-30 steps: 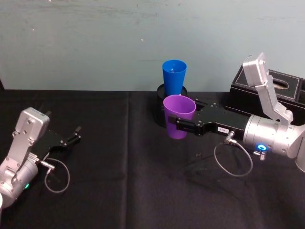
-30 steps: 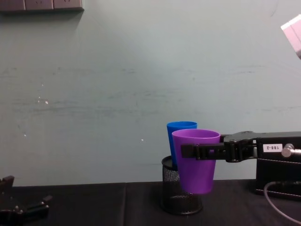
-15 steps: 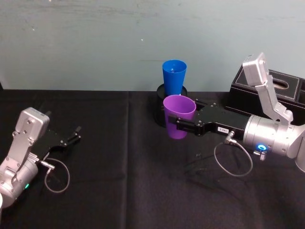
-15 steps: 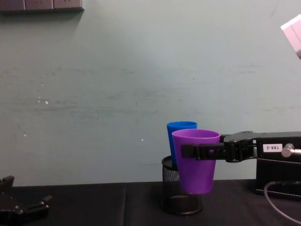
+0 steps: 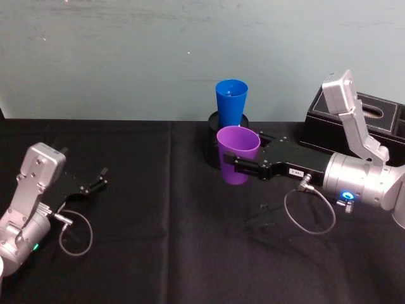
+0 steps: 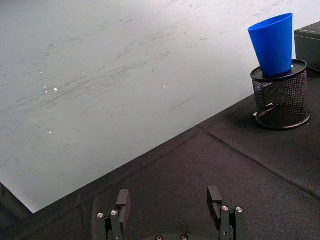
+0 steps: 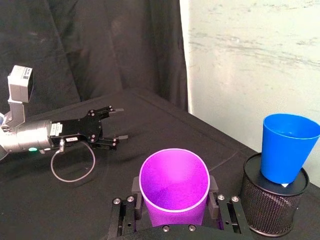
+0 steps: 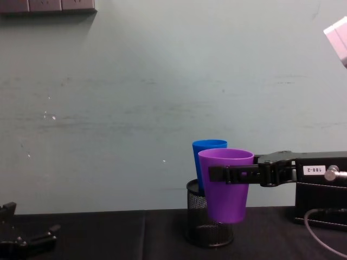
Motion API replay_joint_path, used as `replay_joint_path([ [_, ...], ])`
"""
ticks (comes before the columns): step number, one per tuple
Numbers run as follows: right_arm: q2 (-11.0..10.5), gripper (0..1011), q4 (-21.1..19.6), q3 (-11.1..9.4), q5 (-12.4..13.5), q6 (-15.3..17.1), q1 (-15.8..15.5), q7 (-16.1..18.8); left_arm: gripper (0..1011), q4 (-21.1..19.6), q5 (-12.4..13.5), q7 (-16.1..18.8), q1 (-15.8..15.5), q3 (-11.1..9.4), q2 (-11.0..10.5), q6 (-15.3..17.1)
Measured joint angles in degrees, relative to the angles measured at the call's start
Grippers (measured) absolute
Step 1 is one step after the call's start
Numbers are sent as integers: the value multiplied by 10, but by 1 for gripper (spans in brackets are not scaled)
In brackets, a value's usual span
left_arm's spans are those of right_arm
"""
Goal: Pick up one cup with a gripper and tap it against the other cup.
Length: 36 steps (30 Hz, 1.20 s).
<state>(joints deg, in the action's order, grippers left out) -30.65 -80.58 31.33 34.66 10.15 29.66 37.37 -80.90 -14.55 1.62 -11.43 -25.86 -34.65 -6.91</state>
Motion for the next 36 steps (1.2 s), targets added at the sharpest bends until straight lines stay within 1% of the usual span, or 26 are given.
replay_joint_path([
  [14, 0, 736, 0, 0, 0, 0, 0, 0, 1012, 0, 0, 0, 0, 0, 0, 0],
  [16, -1, 736, 0, 2, -1, -5, 0, 0, 1011, 0, 0, 0, 0, 0, 0, 0],
  [17, -2, 736, -1, 4, -4, -13, -2, 1, 1011, 0, 0, 0, 0, 0, 0, 0],
  [21, -3, 736, 1, 9, -7, -29, -8, 6, 1011, 0, 0, 0, 0, 0, 0, 0],
  [24, -2, 735, 12, 14, -10, -44, -13, 13, 1011, 0, 0, 0, 0, 0, 0, 0],
  [30, 4, 736, 49, 25, -30, -95, -24, 33, 1011, 0, 0, 0, 0, 0, 0, 0],
  [31, 6, 736, 59, 27, -36, -111, -27, 38, 1011, 0, 0, 0, 0, 0, 0, 0],
  [33, 9, 736, 70, 28, -43, -130, -30, 43, 1011, 0, 0, 0, 0, 0, 0, 0],
  [34, 13, 736, 81, 29, -49, -149, -32, 47, 1011, 0, 0, 0, 0, 0, 0, 0],
  [36, 17, 736, 92, 29, -53, -162, -33, 52, 1011, 0, 0, 0, 0, 0, 0, 0],
])
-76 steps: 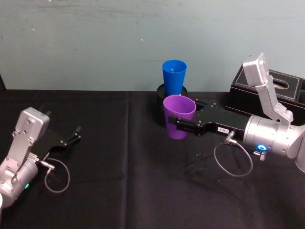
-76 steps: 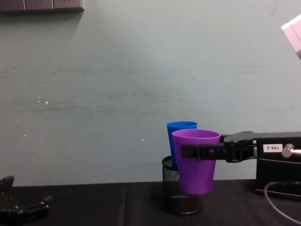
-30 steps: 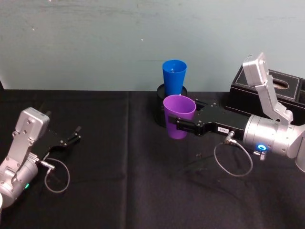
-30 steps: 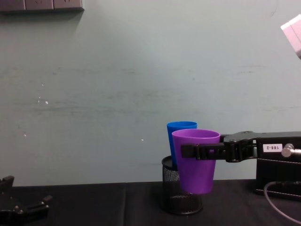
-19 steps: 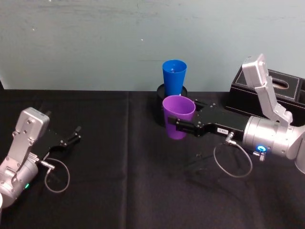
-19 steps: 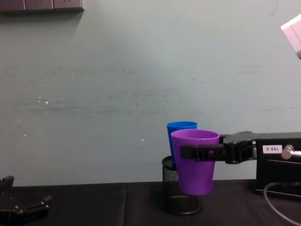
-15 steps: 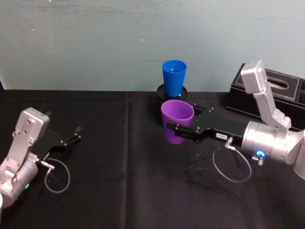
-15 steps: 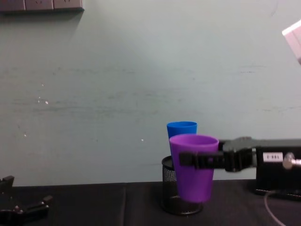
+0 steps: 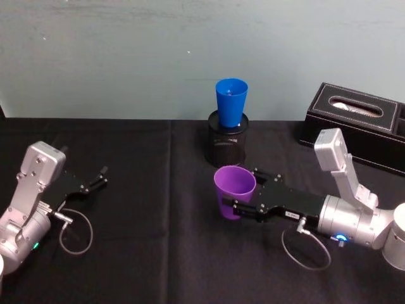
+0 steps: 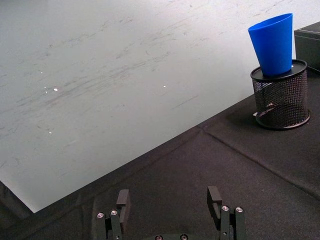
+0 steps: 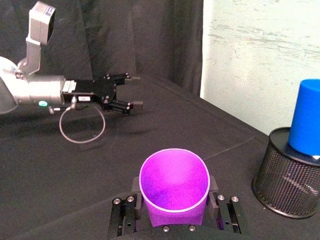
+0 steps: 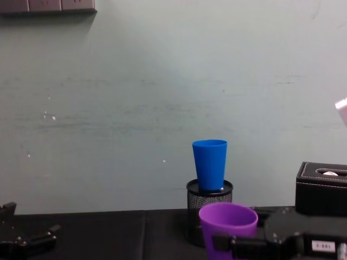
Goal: Pick up one cup with a gripper and tap it against the other cup.
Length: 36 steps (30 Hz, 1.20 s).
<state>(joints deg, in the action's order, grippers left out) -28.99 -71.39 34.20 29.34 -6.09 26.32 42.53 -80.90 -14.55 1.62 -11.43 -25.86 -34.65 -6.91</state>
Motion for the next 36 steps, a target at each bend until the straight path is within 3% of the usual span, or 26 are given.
replay_joint_path([
  [5, 12, 736, 32, 2, -13, -24, 0, 14, 1011, 0, 0, 0, 0, 0, 0, 0],
  [15, 32, 736, 80, 2, -22, -28, 7, 33, 1011, 0, 0, 0, 0, 0, 0, 0],
  [36, 42, 736, 95, -1, -36, -29, 8, 39, 1012, 0, 0, 0, 0, 0, 0, 0],
])
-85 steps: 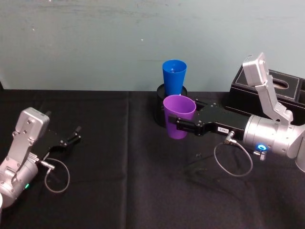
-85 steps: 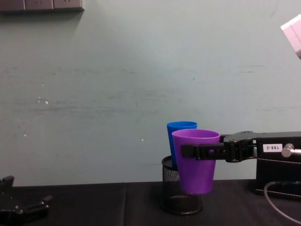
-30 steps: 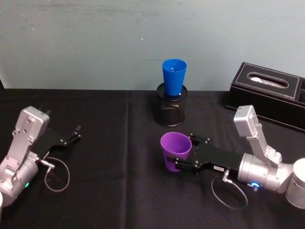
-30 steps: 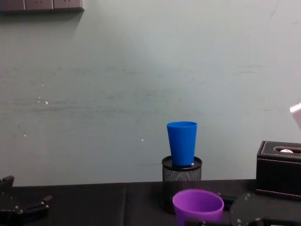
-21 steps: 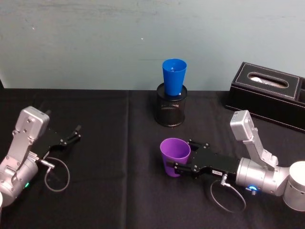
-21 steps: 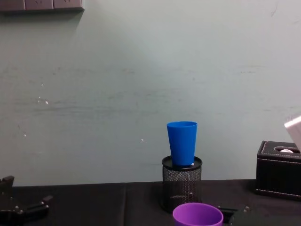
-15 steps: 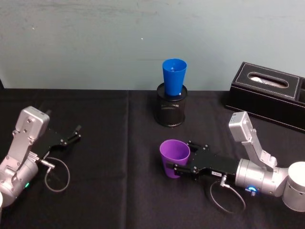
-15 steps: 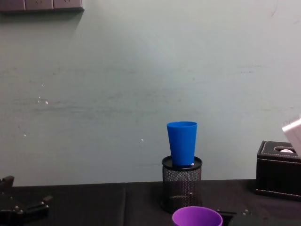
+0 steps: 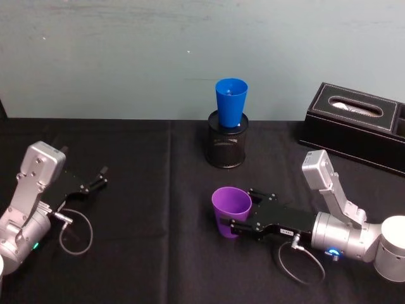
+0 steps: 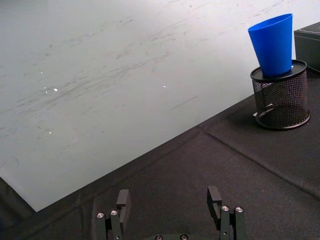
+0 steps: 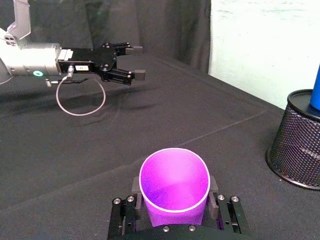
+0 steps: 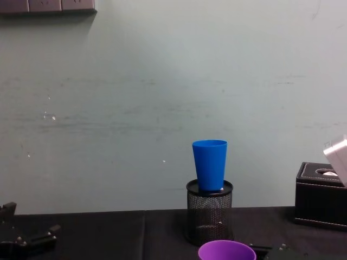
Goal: Pick up one cup with a gripper and tap it against the other cup.
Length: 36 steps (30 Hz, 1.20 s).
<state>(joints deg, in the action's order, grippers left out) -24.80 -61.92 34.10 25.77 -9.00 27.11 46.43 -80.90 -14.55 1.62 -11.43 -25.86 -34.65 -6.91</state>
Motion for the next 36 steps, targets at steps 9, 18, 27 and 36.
replay_joint_path([
  [9, 0, 736, 0, 0, 0, 1, 0, 0, 1012, 0, 0, 0, 0, 0, 0, 0],
  [18, -1, 736, 0, 1, 0, 1, 0, 0, 1011, 0, 0, 0, 0, 0, 0, 0],
  [27, -1, 735, 0, 1, 1, 1, 0, 0, 1011, 0, 0, 0, 0, 0, 0, 0],
  [36, -1, 736, 0, 1, 1, 1, 0, 0, 1011, 0, 0, 0, 0, 0, 0, 0],
])
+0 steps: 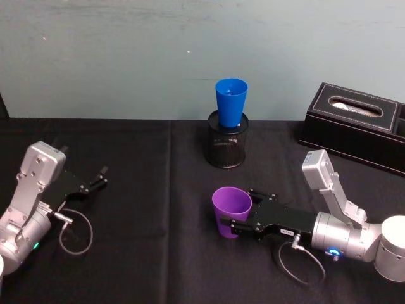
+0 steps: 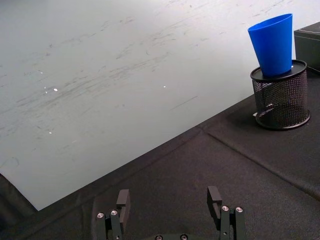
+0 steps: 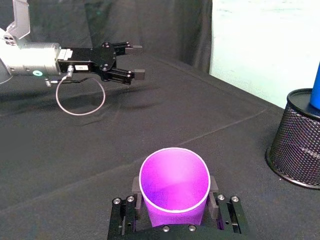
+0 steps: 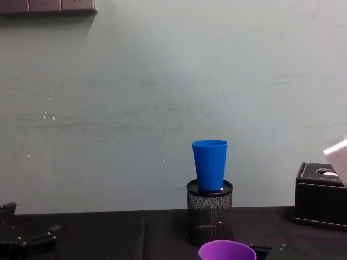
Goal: Pick up one cup with a gripper and tap it against the other cup.
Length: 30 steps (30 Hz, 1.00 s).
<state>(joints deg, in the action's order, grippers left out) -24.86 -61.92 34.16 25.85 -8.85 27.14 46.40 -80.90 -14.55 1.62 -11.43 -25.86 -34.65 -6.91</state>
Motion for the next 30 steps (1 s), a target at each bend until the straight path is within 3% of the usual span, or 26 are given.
replay_joint_path([
  [17, 0, 750, 0, 0, 0, 0, 0, 0, 1011, 0, 0, 0, 0, 0, 0, 0],
  [26, 0, 997, 0, 0, 0, 0, 0, 0, 1012, 0, 0, 0, 0, 0, 0, 0],
  [30, 0, 1003, 0, 0, 0, 0, 0, 0, 1011, 0, 0, 0, 0, 0, 0, 0],
])
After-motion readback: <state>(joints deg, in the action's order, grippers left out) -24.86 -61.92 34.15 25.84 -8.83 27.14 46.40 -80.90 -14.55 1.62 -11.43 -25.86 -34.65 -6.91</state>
